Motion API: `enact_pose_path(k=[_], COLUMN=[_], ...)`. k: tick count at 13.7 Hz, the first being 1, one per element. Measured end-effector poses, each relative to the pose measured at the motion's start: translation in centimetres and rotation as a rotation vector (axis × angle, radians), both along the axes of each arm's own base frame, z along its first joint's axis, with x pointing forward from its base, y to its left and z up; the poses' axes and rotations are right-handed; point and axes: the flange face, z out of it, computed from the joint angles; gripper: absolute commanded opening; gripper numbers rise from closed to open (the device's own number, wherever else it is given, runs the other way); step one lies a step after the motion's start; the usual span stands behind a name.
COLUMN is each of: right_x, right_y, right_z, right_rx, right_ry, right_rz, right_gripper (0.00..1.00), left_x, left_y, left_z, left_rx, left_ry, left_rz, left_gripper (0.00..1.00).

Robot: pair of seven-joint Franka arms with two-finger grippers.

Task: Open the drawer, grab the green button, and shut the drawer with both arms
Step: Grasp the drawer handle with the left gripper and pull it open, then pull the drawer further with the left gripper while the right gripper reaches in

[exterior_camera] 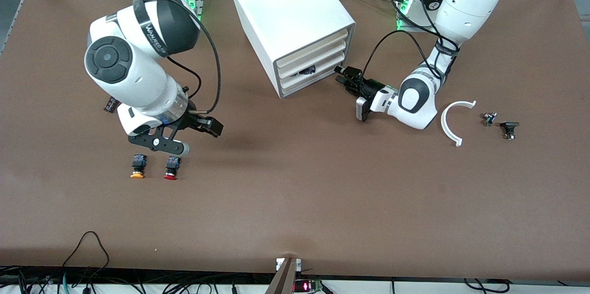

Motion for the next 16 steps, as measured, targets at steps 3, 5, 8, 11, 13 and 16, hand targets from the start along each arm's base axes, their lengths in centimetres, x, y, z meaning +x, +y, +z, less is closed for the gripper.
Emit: enact_pose_path(k=[3, 5, 8, 11, 13, 16], right_x=[-0.4, -0.7, -1.5, -2.2, -2.1, -2.6], right_y=[1.5, 3.2, 6.7, 9.2, 10.2, 12.5], right_z=[0.3, 0.7, 0.3, -0.3, -0.4, -1.2], right_rx=[0.004, 0.004, 0.008, 0.012, 0.021, 0.031], right_ry=[0.001, 0.011, 0.019, 0.023, 0.02, 0.026], right_rz=[-0.052, -0.108, -0.158, -0.2, -0.25, -0.338], right_gripper=[1.0, 1.0, 1.0, 1.0, 1.0, 1.0], left_x=[-1.7, -2.8, -3.8, -4.0, -4.0, -2.5], left_y=[-1.5, -2.5, -3.0, -3.4, -3.4, -1.7], left_z=[-0.6, -0.8, -1.2, -1.1, -1.0, -0.9], left_rx=[-0.024, -0.041, -0.055, -0.068, -0.072, -0.063], left_ry=[-0.002, -0.003, -0.017, -0.017, -0.015, -0.014], left_rz=[0.004, 0.004, -0.007, -0.007, -0.004, 0.041], left_gripper=[0.55, 0.43, 0.0, 0.0, 0.0, 0.0])
